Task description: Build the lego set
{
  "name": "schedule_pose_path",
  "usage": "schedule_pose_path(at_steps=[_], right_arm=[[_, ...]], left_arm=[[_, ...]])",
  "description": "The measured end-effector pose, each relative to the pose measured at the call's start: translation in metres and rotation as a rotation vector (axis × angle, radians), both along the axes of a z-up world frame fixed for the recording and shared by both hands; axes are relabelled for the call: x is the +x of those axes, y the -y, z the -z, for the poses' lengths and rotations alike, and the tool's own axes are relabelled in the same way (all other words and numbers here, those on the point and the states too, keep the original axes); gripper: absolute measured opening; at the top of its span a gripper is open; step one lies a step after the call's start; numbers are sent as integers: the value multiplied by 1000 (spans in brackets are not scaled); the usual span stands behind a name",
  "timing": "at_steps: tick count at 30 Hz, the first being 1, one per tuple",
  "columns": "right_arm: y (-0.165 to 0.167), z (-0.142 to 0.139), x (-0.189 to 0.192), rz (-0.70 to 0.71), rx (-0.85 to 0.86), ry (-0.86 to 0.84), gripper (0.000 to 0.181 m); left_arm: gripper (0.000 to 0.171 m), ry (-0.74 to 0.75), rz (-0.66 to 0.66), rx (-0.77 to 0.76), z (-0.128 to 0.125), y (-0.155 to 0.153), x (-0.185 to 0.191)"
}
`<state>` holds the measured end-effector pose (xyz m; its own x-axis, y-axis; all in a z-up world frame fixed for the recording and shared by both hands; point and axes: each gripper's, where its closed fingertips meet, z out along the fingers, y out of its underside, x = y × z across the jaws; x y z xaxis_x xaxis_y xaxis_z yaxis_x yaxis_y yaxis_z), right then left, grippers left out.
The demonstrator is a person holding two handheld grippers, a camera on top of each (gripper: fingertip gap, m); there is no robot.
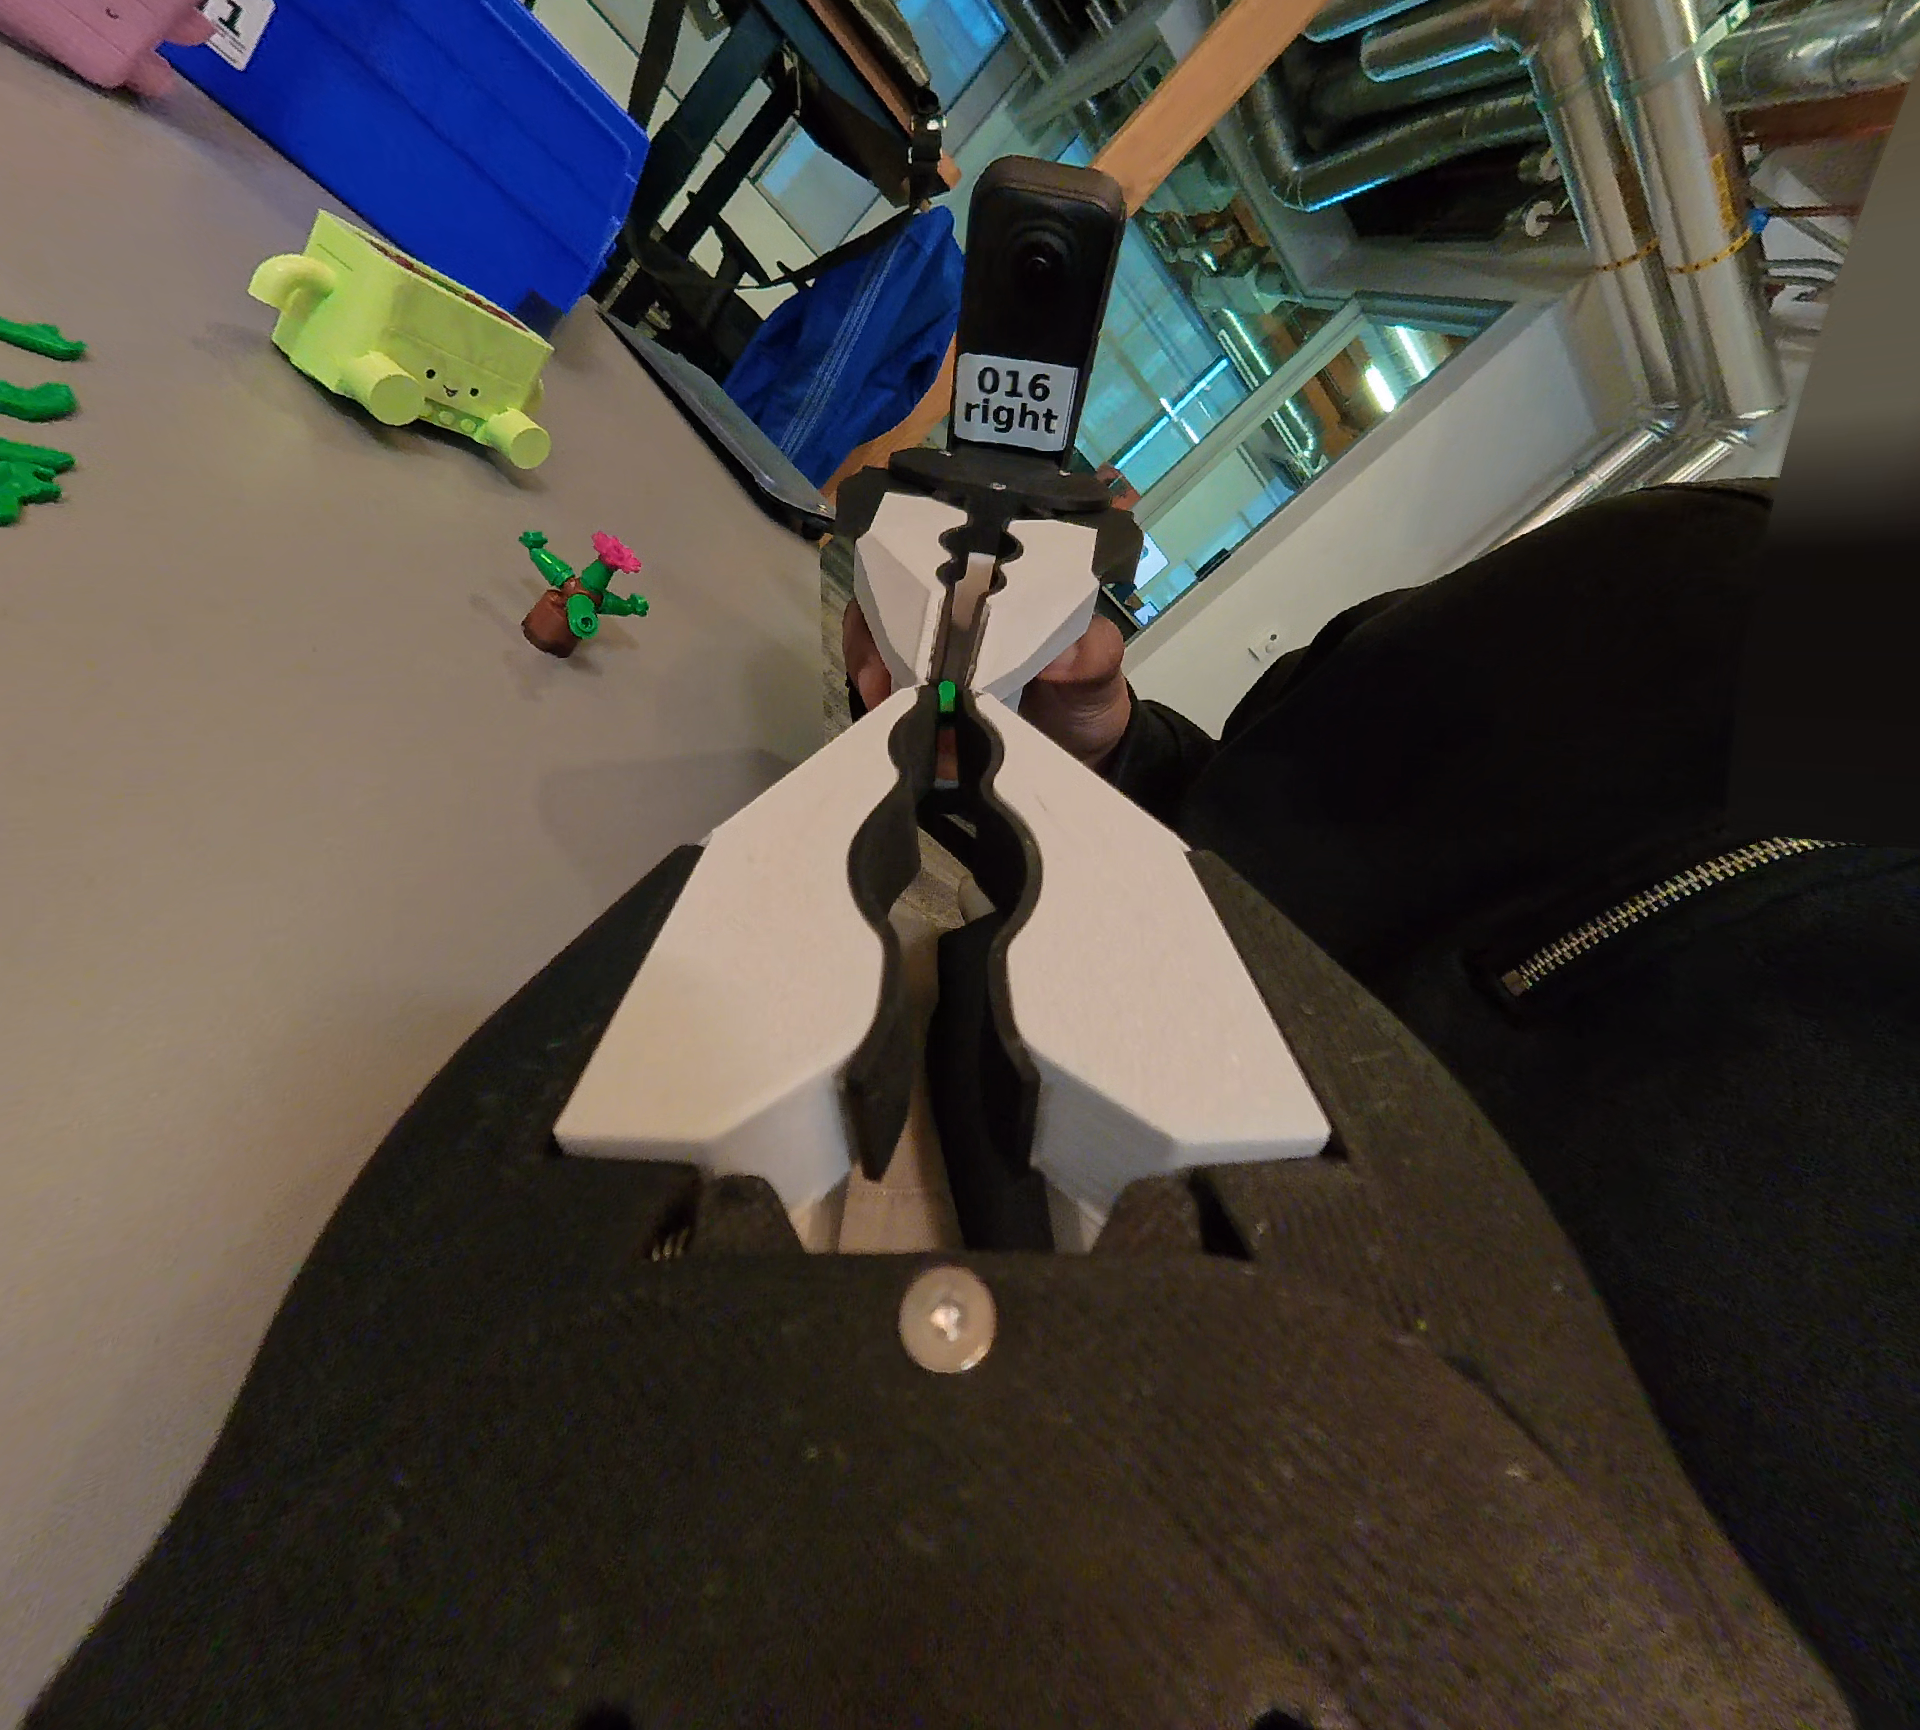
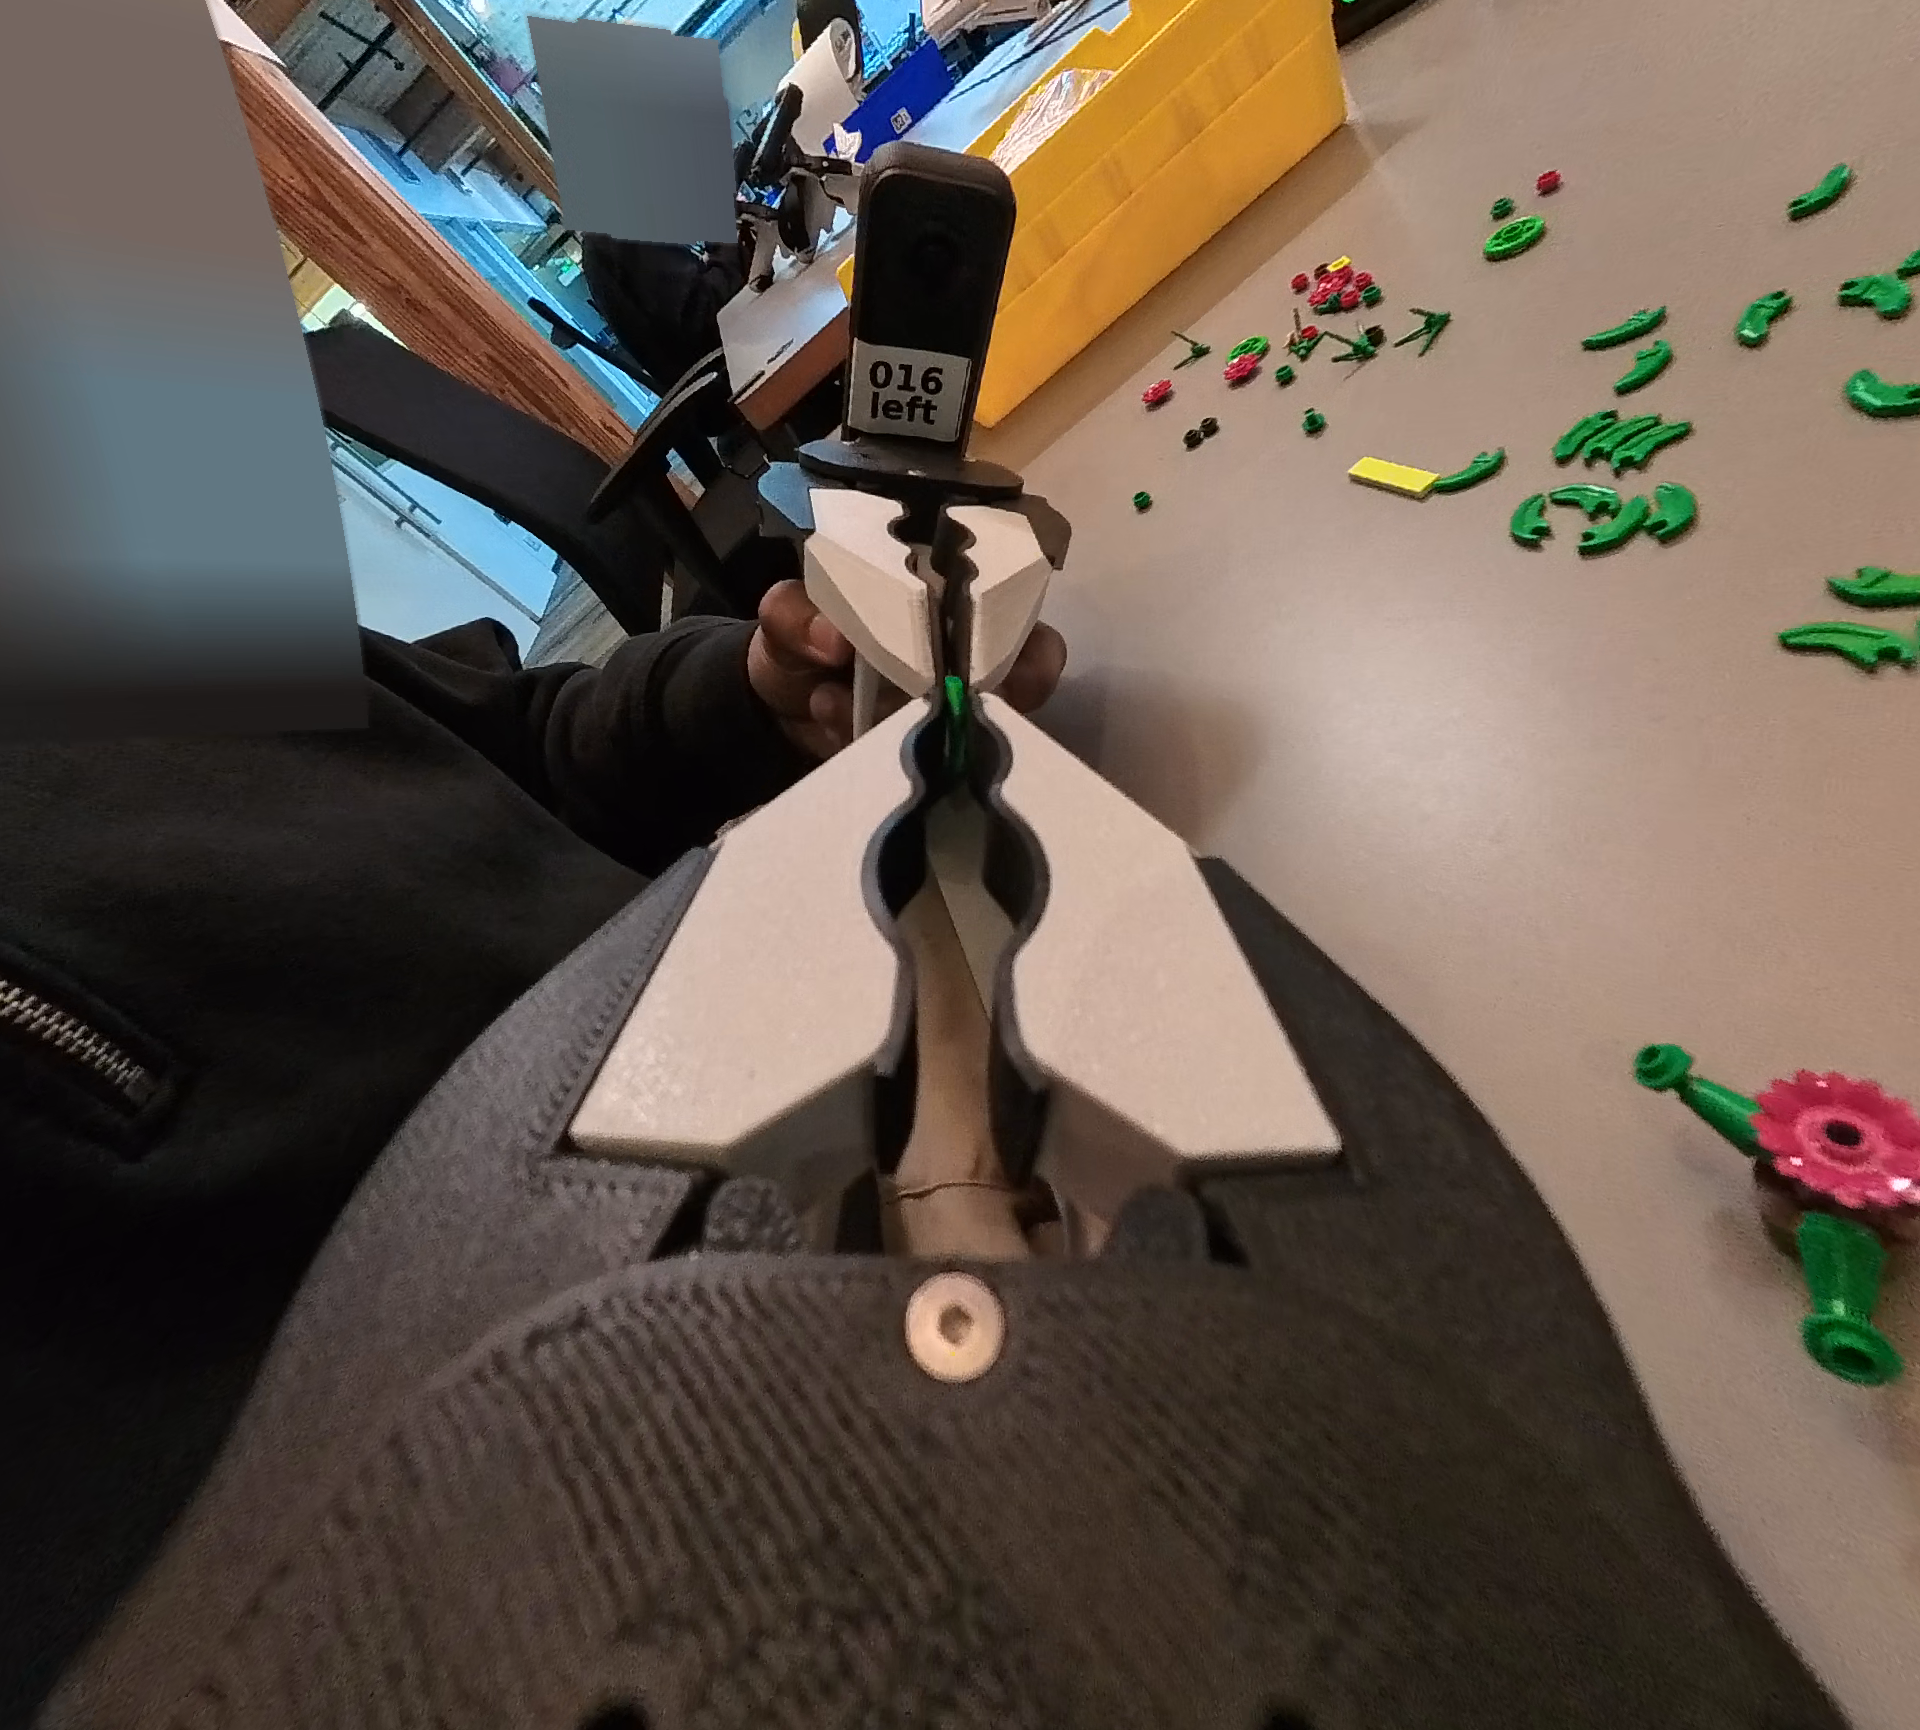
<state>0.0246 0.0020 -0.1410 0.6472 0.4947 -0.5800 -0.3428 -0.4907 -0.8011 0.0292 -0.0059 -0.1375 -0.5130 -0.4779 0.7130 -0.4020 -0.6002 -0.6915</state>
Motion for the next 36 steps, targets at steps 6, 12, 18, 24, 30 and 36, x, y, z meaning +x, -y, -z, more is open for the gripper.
schedule_pose_path(at_steps=[6,12,18,24,30,36], right_arm=[[1,0,-1,-11,-8,-14,0],[4,6,5,-3,-52,25,0],[21,64,15,-54,-267,483,1],[28,89,3,-167,-313,776,1],[25,90,-1,-235,-316,852,1],[24,90,2,-269,-321,983,1]], left_arm=[[0,1,-1,9,0,1,0],[26,-94,-66,200,19,-4,3],[8,-330,-8,569,73,2,-7],[13,-448,13,633,95,12,-9],[10,-447,5,654,95,13,-9],[9,-445,6,660,96,15,-9]])
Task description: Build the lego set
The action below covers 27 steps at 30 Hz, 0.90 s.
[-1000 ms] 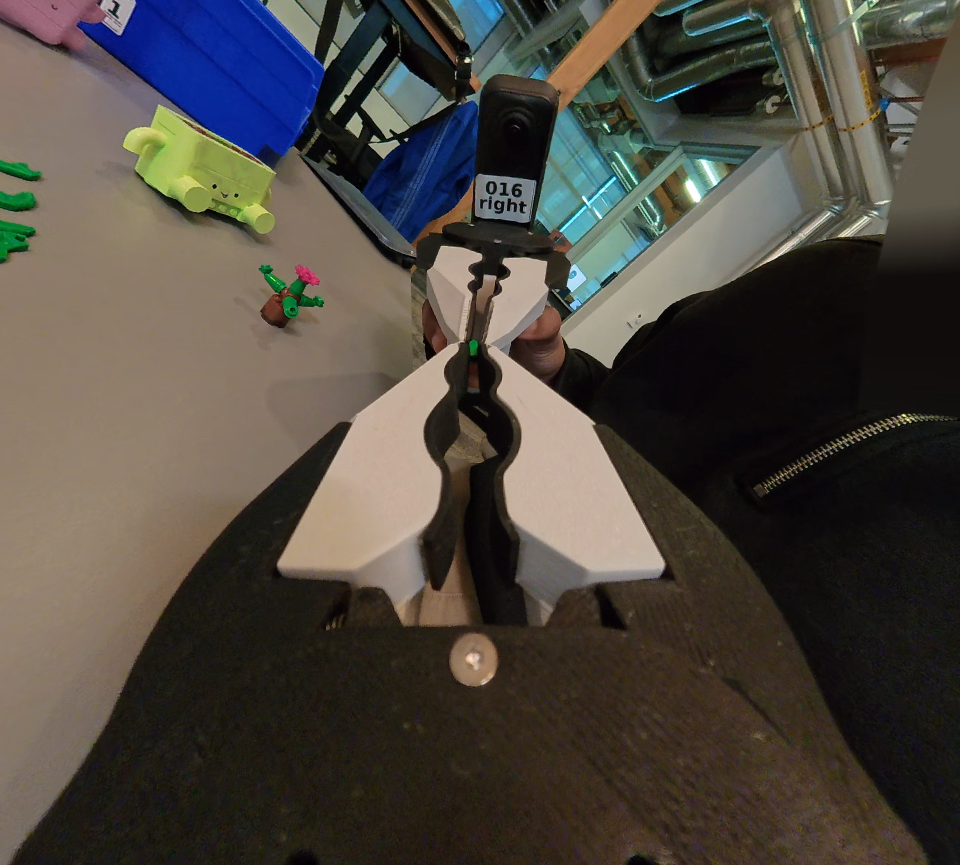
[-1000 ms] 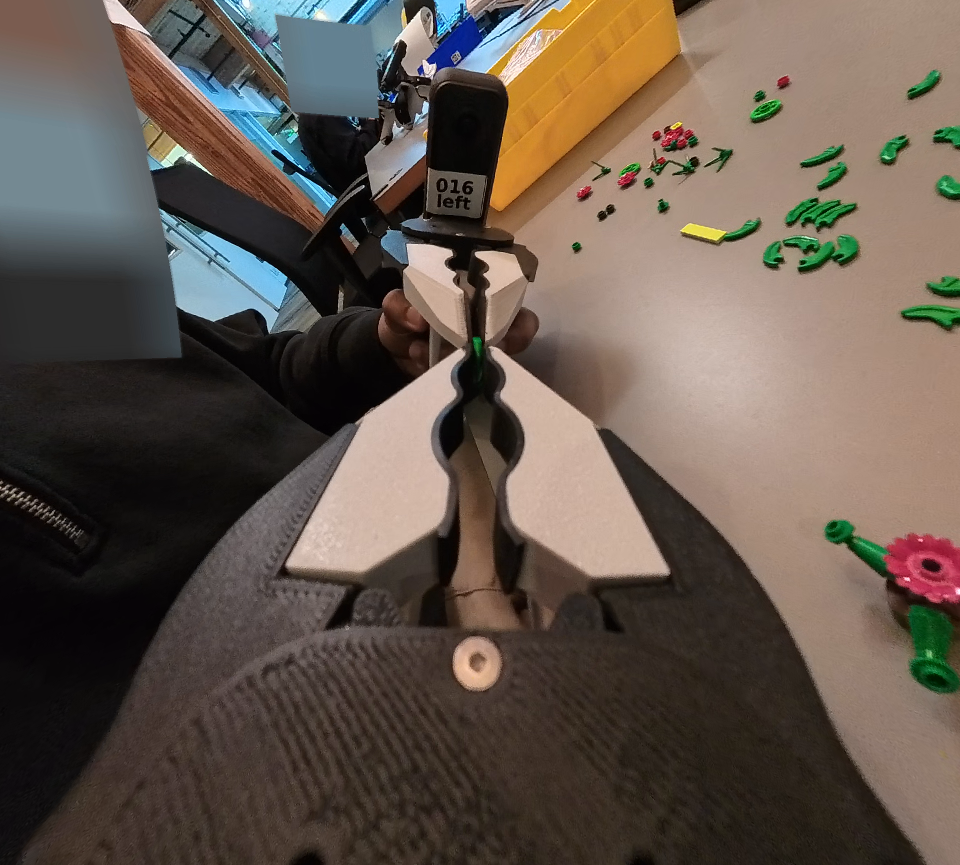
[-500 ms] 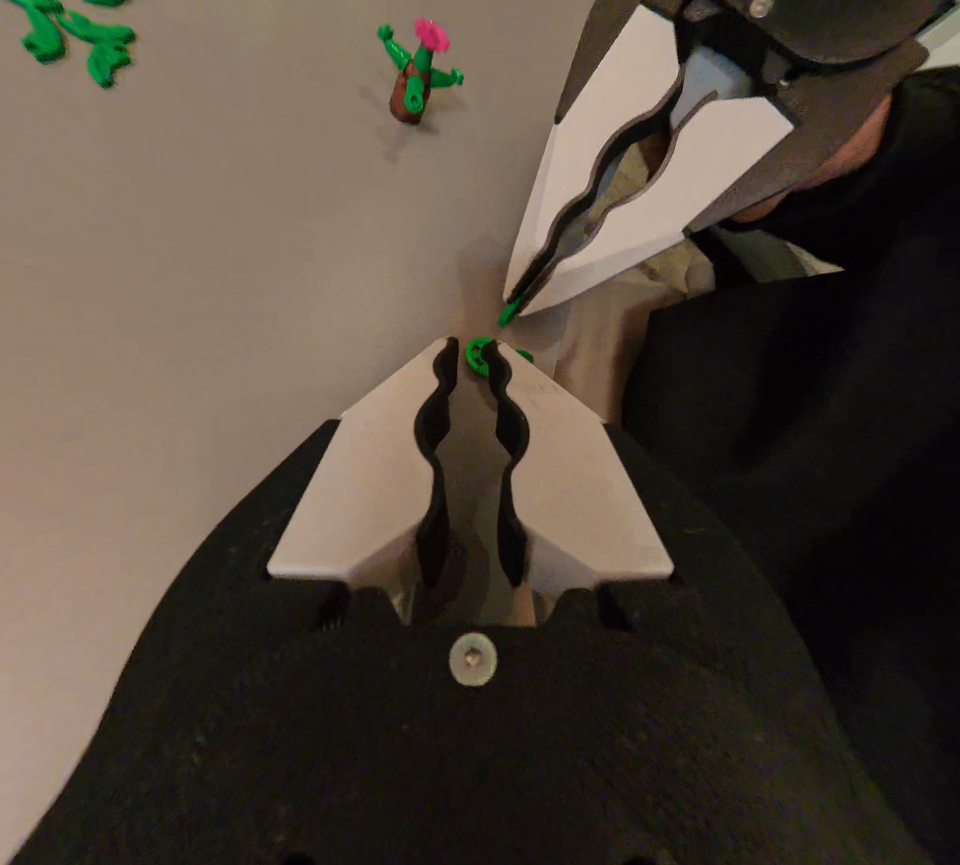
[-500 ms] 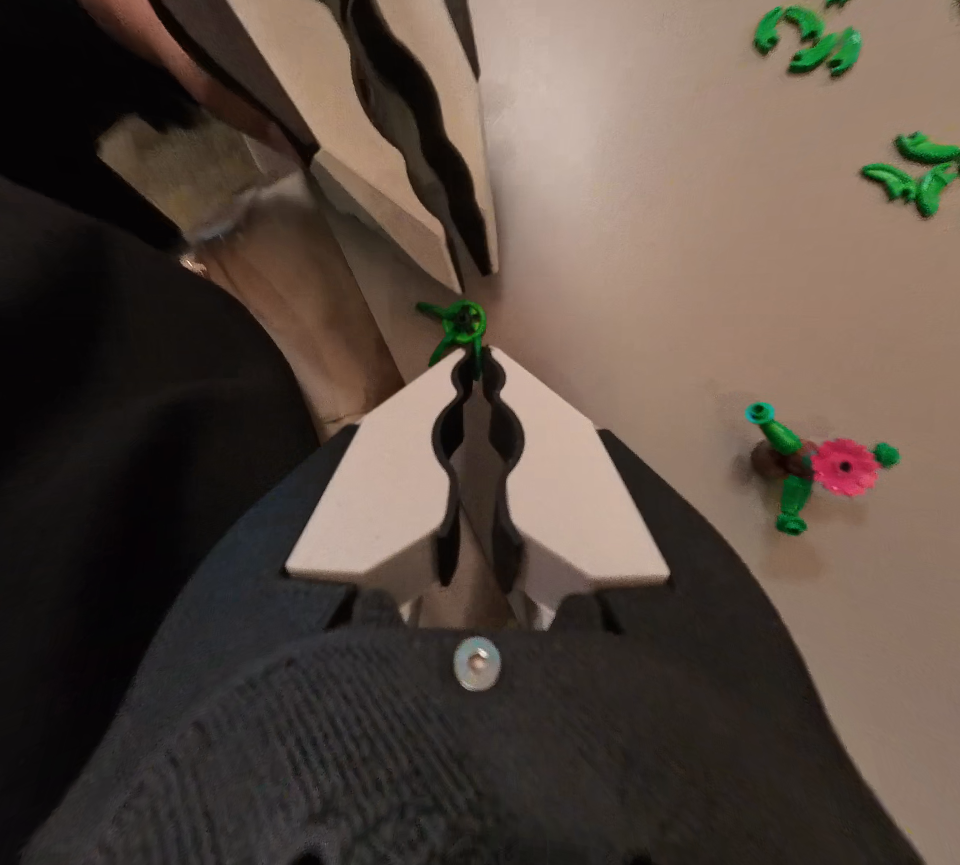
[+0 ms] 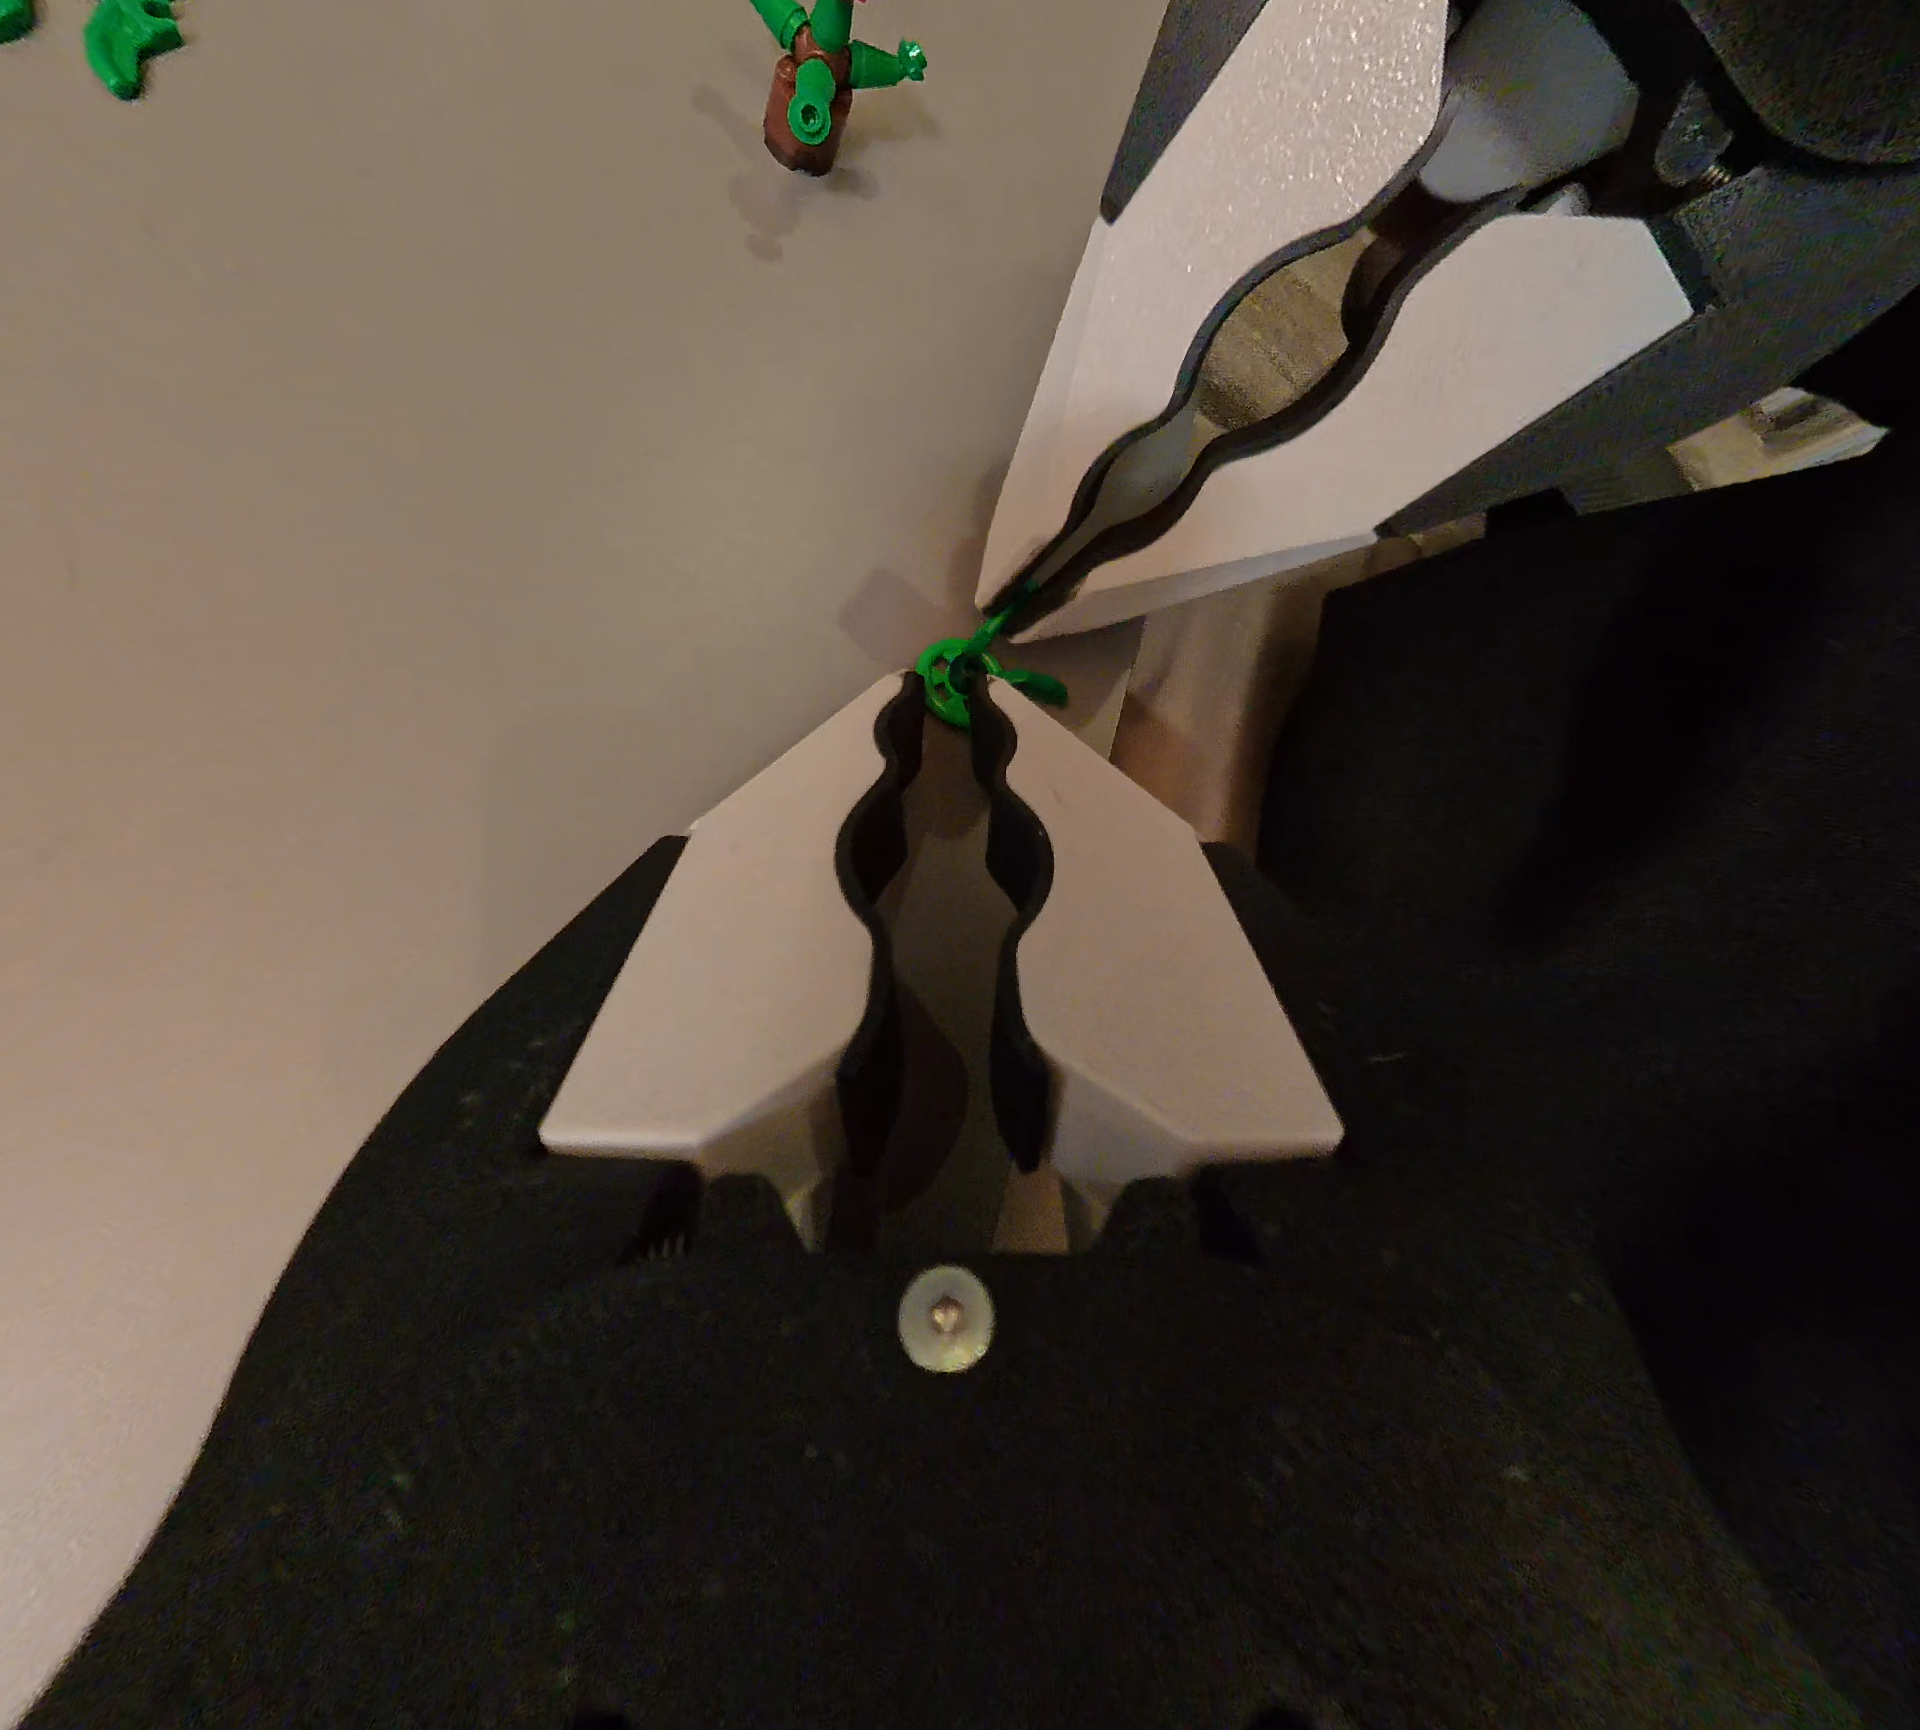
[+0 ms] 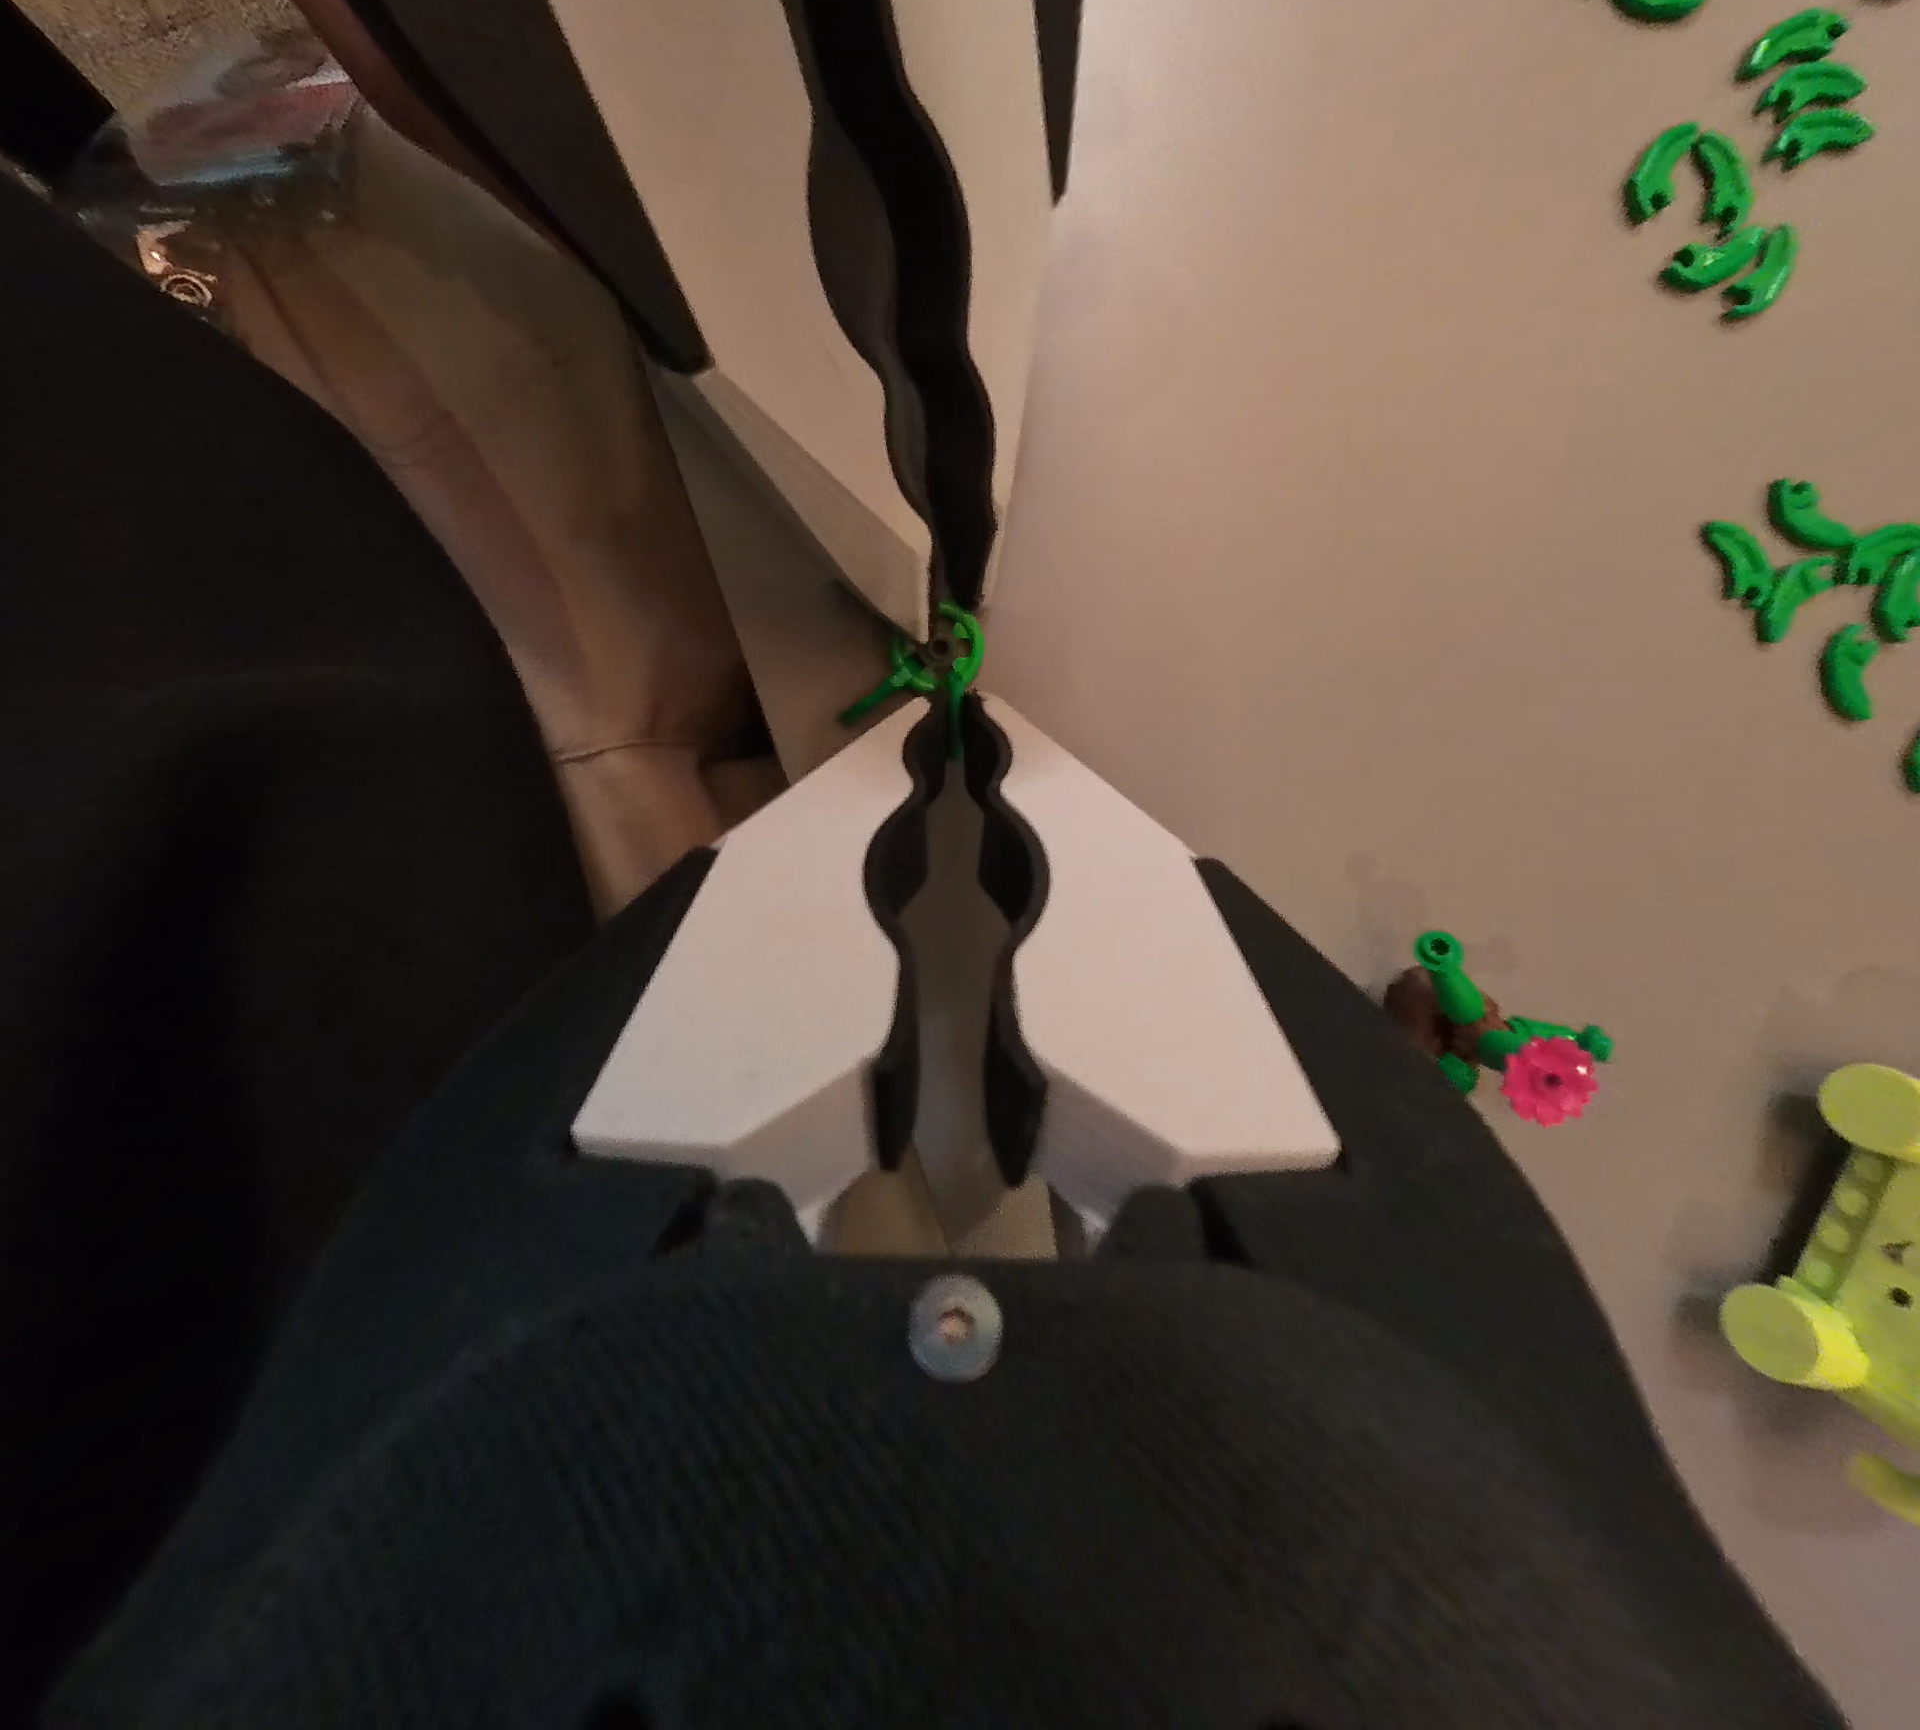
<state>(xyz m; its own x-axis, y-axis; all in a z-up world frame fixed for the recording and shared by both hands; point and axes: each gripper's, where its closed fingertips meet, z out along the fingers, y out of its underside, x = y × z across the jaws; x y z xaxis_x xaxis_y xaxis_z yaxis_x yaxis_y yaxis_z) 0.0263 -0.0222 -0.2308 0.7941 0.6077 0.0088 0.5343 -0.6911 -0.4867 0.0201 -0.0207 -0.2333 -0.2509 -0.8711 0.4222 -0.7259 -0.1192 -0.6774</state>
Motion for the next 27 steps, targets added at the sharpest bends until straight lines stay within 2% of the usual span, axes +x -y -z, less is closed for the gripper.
schedule_pose_path(at_steps=[23,27], right_arm=[[1,2,-2,-18,-172,49,1],[5,9,1,-26,-205,98,0]], left_arm=[[8,6,-12,12,0,0,1],[8,5,-16,10,0,-1,0]])
